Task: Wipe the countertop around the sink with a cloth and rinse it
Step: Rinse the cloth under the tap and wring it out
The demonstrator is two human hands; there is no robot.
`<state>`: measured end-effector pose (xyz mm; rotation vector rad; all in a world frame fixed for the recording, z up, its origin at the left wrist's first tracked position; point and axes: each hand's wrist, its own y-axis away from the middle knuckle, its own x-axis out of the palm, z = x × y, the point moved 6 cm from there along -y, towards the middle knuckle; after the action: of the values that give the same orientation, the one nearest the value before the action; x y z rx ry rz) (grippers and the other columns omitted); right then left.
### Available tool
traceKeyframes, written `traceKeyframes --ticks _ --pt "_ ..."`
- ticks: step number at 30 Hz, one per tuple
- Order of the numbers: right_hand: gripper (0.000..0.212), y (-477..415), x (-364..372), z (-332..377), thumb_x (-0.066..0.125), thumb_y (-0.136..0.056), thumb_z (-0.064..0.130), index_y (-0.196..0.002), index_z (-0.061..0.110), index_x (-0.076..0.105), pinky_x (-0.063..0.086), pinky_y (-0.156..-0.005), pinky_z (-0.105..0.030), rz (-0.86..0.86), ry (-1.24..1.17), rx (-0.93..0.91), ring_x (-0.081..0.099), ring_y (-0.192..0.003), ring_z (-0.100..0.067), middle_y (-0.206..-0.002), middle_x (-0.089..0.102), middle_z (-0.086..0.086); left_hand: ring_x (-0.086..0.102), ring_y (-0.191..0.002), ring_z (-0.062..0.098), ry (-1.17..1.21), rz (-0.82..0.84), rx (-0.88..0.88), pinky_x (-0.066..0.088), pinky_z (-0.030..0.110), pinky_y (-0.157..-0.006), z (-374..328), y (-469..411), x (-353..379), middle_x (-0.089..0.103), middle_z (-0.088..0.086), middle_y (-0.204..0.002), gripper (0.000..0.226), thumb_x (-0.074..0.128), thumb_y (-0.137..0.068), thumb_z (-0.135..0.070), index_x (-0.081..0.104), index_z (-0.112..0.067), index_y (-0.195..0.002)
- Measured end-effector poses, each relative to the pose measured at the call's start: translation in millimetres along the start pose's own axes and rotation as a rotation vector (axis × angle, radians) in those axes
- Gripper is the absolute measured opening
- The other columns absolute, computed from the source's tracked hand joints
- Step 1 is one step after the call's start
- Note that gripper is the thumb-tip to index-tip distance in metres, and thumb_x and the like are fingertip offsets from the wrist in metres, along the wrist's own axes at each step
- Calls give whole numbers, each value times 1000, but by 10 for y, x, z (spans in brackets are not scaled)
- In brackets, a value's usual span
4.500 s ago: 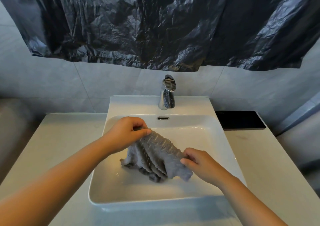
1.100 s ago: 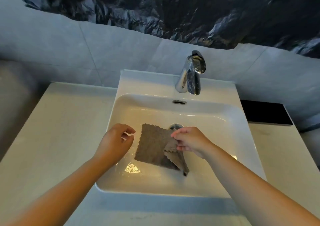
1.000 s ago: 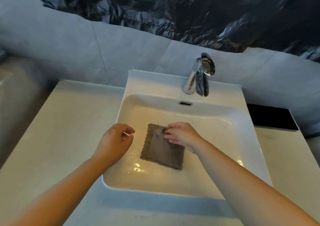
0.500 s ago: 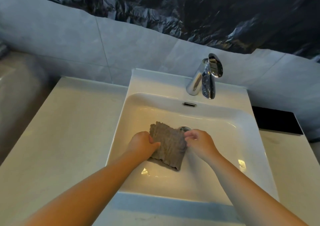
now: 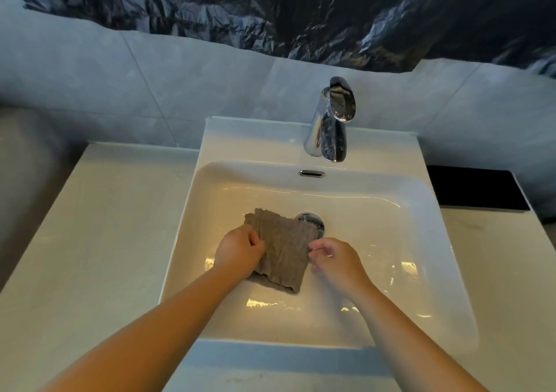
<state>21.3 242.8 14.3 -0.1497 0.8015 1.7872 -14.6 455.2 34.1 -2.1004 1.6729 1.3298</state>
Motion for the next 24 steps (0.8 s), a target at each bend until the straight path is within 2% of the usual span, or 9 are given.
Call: traceKeyframes --ticks 4,8,10,13,15,18,21,24 --pt "22 11 -5 -14 56 -86 10 -94 27 68 55 -85 -39 4 -14 -4 69 -84 -16 -91 69 6 51 -65 13 35 -75 -6 41 26 -57 58 50 -133 61 2 -75 9 54 -87 -20 57 -12 -85" --pt "23 43 38 -55 55 -85 8 -96 24 68 56 -84 -41 28 -24 6 69 -80 -14 -88 71 2 55 -74 12 -17 0 -74 45 26 -62 280 27 -124 62 -1 -83 14 63 -85 -28 58 -17 -90" --pt "22 54 67 -72 55 -87 8 -97 23 67 56 -85 -40 42 -28 19 68 -80 -13 -89 71 1 52 -72 10 -71 24 -70 42 24 -57 293 17 -101 59 -2 -83 19 66 -84 -31 57 -16 -91" --pt "21 54 88 -74 56 -88 9 -97 25 67 56 -85 -39 51 -30 25 67 -83 -12 -94 69 2 46 -64 8 -211 45 -37 34 23 -51 223 -21 -107 53 -4 -74 25 64 -85 -39 54 -17 -81" --pt "21 45 95 -71 57 -88 10 -96 26 67 56 -86 -39 53 -30 25 67 -85 -12 -95 69 3 48 -59 12 -255 102 -56 37 24 -51 201 -77 -93 54 -1 -66 36 58 -87 -46 52 -15 -71" --pt "20 41 78 -65 57 -88 10 -97 25 67 56 -85 -38 46 -37 31 68 -81 -12 -93 69 3 53 -47 16 -154 209 -146 43 23 -52 163 -141 -44 57 3 -53 50 50 -90 -53 51 -11 -62" --pt "19 45 67 -69 56 -88 10 -98 22 67 56 -85 -39 43 -54 39 68 -79 -14 -91 70 1 45 -35 12 -1 218 -265 39 19 -42 112 -143 -47 50 -1 -37 53 54 -88 -52 49 -11 -56" --pt "21 35 56 -89 56 -87 10 -98 21 68 56 -85 -41 37 -68 55 68 -80 -14 -87 71 0 49 -48 13 16 193 -217 39 22 -47 58 -172 -17 55 0 -53 40 64 -84 -45 53 -12 -64"
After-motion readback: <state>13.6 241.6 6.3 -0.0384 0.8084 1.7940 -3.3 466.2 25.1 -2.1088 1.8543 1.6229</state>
